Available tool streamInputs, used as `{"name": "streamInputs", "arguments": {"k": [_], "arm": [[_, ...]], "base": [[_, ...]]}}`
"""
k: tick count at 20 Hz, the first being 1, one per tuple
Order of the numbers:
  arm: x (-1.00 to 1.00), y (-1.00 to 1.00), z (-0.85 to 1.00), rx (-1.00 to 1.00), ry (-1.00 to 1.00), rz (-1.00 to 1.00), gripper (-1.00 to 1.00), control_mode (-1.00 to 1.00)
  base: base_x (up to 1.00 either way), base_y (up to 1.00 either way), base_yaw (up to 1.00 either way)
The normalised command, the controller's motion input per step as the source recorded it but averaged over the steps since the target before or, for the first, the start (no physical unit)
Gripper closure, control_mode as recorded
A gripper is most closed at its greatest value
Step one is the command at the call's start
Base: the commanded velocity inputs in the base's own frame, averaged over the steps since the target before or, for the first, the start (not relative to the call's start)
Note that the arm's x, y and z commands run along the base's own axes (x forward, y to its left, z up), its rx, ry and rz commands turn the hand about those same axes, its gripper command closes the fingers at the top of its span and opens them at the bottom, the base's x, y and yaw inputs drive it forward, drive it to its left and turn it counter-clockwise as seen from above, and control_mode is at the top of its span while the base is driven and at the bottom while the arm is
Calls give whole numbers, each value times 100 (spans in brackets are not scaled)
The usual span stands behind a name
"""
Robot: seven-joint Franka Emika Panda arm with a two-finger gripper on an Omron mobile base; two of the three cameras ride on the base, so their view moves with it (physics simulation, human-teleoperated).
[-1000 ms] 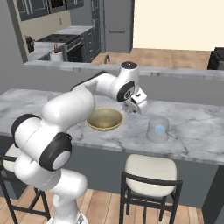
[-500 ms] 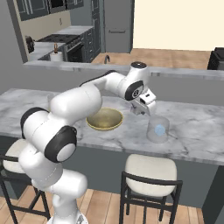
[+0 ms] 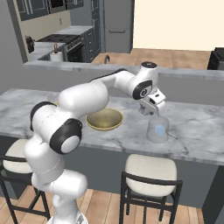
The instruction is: There are two ice cubes in the ice bowl. Place both ice cubes in the glass cup.
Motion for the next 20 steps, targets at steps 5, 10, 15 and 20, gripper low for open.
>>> {"name": "streamInputs", "arguments": {"k": [5, 10, 15, 20], "arm": [[0, -22, -9, 0, 0, 0, 100, -100], [0, -17, -17, 0, 0, 0, 100, -100], [5, -2, -15, 2, 0, 0, 100, -100], [18, -5, -3, 0, 0, 0, 100, -100]], "base": [[0, 0, 0], [0, 0, 0], [0, 0, 0], [0, 0, 0]]}}
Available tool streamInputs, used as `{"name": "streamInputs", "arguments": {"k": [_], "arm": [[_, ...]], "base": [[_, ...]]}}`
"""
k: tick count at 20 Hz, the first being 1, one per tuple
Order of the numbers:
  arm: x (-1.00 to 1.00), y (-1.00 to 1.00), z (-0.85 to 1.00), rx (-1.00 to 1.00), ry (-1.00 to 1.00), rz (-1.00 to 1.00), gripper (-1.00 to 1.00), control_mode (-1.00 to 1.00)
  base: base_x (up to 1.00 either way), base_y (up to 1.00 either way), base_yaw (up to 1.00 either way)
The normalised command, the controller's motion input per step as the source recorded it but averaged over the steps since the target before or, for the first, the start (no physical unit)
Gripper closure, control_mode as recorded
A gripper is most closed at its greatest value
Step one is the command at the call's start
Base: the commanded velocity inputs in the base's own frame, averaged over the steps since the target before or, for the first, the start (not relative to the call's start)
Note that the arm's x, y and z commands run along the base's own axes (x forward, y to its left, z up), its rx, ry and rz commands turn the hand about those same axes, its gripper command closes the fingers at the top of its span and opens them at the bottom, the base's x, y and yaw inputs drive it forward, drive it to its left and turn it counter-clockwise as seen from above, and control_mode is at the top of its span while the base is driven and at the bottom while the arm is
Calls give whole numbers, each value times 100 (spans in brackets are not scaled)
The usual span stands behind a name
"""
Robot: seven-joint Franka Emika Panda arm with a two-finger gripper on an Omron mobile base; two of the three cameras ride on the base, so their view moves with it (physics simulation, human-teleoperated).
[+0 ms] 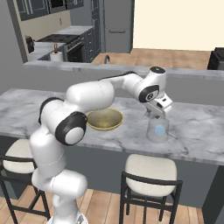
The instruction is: There are two ice cubes in the ice bowl. Place both ice cubes in the glass cup.
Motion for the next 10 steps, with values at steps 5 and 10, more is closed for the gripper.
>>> {"name": "streamInputs", "arguments": {"k": [5, 10], "arm": [[17, -16, -1, 0, 0, 0, 100, -100], [19, -15, -5, 0, 0, 0, 100, -100]], "base": [[0, 0, 0], [0, 0, 0]]}}
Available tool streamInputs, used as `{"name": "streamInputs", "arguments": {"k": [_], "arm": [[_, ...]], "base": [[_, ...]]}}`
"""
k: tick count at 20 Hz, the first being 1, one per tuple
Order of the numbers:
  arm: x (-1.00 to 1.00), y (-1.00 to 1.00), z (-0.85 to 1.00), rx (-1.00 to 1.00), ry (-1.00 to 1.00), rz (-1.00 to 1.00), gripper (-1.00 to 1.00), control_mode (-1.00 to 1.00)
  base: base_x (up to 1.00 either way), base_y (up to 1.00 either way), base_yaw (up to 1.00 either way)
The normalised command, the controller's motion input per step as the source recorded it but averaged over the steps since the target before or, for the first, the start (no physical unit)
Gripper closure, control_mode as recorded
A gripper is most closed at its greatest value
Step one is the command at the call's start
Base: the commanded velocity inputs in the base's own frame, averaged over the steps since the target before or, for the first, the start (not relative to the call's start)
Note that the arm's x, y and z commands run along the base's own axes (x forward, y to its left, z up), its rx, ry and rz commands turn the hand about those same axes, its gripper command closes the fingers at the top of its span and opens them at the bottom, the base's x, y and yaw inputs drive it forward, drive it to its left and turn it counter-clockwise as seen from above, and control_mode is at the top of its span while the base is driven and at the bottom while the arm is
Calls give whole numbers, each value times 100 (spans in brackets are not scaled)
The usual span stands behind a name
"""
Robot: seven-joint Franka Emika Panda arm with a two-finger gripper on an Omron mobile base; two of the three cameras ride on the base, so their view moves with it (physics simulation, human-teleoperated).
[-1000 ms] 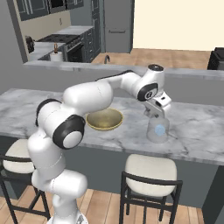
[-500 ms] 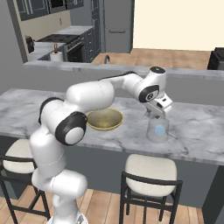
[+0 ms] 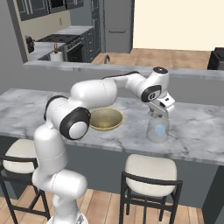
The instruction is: There are two ice cubes in the ice bowl. Place both ice cubes in the glass cup.
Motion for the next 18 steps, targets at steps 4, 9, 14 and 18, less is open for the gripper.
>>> {"name": "streamInputs", "arguments": {"k": [4, 9, 14, 18], "arm": [[19, -10, -7, 0, 0, 0, 100, -100], [16, -2, -9, 0, 0, 0, 100, -100], [14, -1, -18, 0, 0, 0, 100, -100], [14, 0, -22, 0, 0, 0, 100, -100]], "base": [[0, 0, 0], [0, 0, 0], [0, 0, 0], [0, 0, 0]]}}
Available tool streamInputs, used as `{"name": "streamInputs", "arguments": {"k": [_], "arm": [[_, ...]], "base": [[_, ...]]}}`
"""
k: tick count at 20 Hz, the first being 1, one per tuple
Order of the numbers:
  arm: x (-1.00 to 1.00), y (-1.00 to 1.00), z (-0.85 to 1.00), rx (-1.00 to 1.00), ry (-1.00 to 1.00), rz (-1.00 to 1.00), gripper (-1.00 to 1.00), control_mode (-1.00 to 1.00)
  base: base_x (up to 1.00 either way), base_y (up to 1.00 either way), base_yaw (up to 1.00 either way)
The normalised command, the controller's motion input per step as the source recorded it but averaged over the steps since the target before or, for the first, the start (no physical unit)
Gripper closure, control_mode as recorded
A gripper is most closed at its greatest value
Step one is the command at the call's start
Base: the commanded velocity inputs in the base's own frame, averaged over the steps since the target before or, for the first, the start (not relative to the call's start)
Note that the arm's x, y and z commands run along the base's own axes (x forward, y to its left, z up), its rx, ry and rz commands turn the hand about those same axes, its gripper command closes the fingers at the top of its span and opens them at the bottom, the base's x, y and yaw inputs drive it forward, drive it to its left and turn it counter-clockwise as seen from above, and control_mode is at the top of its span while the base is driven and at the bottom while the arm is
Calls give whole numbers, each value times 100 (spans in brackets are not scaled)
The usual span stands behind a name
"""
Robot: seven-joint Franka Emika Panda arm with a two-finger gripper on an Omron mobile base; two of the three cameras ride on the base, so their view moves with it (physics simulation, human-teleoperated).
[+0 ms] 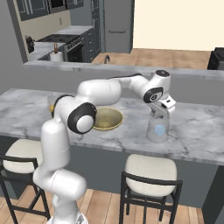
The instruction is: There are two ice cubes in the ice bowl. Place both ice cubes in the glass cup.
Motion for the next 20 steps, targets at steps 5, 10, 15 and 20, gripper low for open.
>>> {"name": "streamInputs", "arguments": {"k": [5, 10, 15, 20], "arm": [[18, -5, -18, 0, 0, 0, 100, -100], [18, -17, -11, 0, 0, 0, 100, -100], [19, -18, -8, 0, 0, 0, 100, -100], [17, -14, 0, 0, 0, 0, 100, -100]], "base": [[0, 0, 0], [0, 0, 0], [0, 0, 0], [0, 0, 0]]}}
